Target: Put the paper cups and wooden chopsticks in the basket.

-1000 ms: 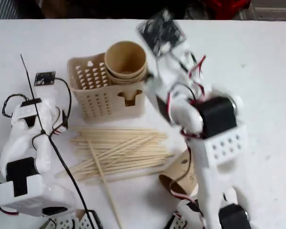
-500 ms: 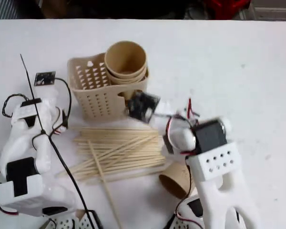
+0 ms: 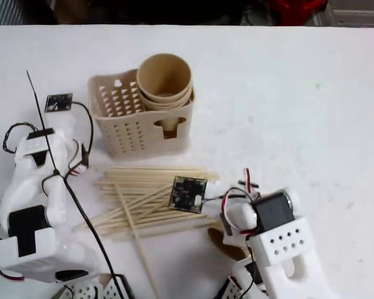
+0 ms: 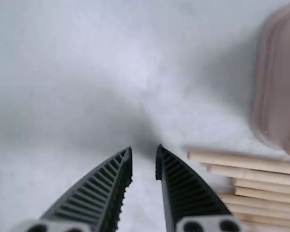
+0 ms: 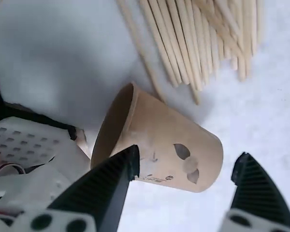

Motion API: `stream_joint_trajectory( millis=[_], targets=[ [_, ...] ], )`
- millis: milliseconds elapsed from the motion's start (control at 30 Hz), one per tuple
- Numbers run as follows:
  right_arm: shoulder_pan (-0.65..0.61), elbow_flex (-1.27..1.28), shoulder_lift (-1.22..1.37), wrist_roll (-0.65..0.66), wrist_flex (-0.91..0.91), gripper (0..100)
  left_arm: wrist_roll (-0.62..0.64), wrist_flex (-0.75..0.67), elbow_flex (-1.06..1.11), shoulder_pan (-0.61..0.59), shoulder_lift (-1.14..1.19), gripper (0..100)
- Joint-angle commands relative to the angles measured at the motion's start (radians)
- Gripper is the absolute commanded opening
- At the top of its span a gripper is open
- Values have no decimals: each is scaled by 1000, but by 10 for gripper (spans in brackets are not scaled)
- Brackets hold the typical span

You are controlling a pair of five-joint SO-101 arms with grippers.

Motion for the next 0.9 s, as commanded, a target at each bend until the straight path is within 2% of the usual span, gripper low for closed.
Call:
stream_joint_trajectory(
  millis=[0, 167, 567, 867],
  targets=[
    [10, 3, -28, 12, 7, 308, -8, -18, -6, 12, -4, 98],
    [-15, 5, -27, 3, 7, 308, -8, -18, -6, 12, -4, 98],
    [-185, 63, -27, -31, -30, 308, -8, -18, -8, 10, -4, 98],
    [-200, 141, -25, -31, -102, 308, -8, -18, -8, 8, -4, 98]
  ],
)
